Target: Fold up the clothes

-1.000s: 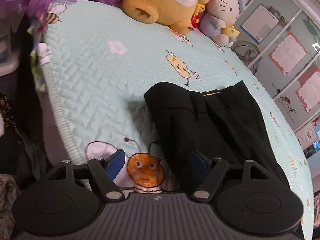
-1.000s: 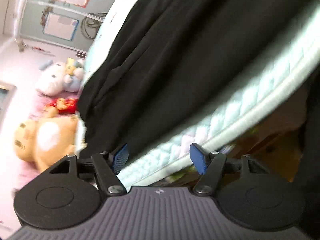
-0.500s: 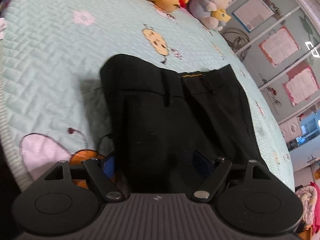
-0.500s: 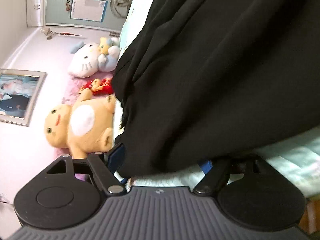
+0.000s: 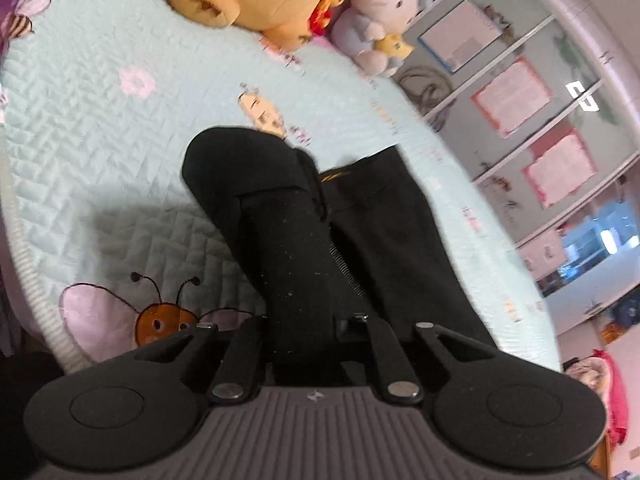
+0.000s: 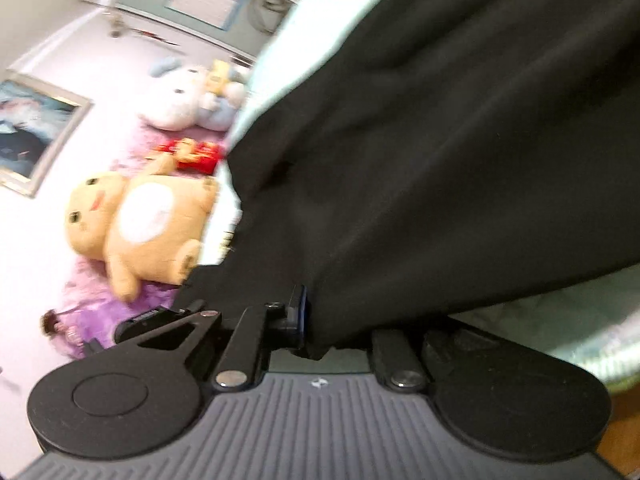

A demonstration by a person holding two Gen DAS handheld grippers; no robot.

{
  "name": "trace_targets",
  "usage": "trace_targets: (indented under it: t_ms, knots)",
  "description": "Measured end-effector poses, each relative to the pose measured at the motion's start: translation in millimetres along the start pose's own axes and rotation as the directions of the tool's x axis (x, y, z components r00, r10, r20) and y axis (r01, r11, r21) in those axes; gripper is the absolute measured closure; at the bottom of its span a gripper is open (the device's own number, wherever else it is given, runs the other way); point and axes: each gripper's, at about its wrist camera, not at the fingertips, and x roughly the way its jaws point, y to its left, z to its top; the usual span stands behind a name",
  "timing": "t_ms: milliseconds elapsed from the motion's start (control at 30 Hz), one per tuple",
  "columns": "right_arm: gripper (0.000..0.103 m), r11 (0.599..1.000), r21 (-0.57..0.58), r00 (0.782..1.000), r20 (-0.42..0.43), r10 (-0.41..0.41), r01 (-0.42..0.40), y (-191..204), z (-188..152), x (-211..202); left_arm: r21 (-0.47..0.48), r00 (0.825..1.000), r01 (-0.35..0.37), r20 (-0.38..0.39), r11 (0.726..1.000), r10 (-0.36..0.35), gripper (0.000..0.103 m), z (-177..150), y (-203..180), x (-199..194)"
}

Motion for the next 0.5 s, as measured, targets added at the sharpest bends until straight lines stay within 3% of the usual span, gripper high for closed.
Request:
trace_targets:
  t_ms: [100,167,267,333,367,400,500]
  knots:
    - [0.092,1.000,-0.004,1.000,-0.020,0.011,-0.011,0,-2,-7,0.011,1.000,-0.001,-0.018,1.000,0.001,0.090,-3,2,-7]
    - [0.084,0.998,0.053,0.997,-0.068,-0.035,0.038,-20,-5,10,0.010,0.996,-0.053,-0.071,0.999,0.054,0.086,-9,10,14]
    - [0.077,0.974,0.201,0.988,-0.132,-0.078,0.104,-50,-5,21,0.004,0.995,-0.057,-0.077,0.998,0.057,0.070,-12,16,12]
    - [0.064,0.964,0.251,0.994,-0.080,-0.074,0.091,-58,-2,4,-0.002,0.996,-0.049,-0.071,0.999,0.049,0.043,-12,19,6]
    - [0.051,0.963,0.252,0.995,-0.040,-0.091,0.098,-59,-1,-10,-0.004,0.997,-0.046,-0.069,0.999,0.045,0.040,-13,21,3]
    - [0.047,0.960,0.254,0.992,-0.004,-0.123,0.120,-62,1,-26,-0.007,0.997,-0.042,-0.066,0.999,0.041,0.040,-13,23,0]
    - [0.047,0.941,0.271,0.969,0.085,-0.234,0.203,-77,4,-77,-0.006,0.997,-0.049,-0.064,0.999,0.048,0.039,-15,29,-4]
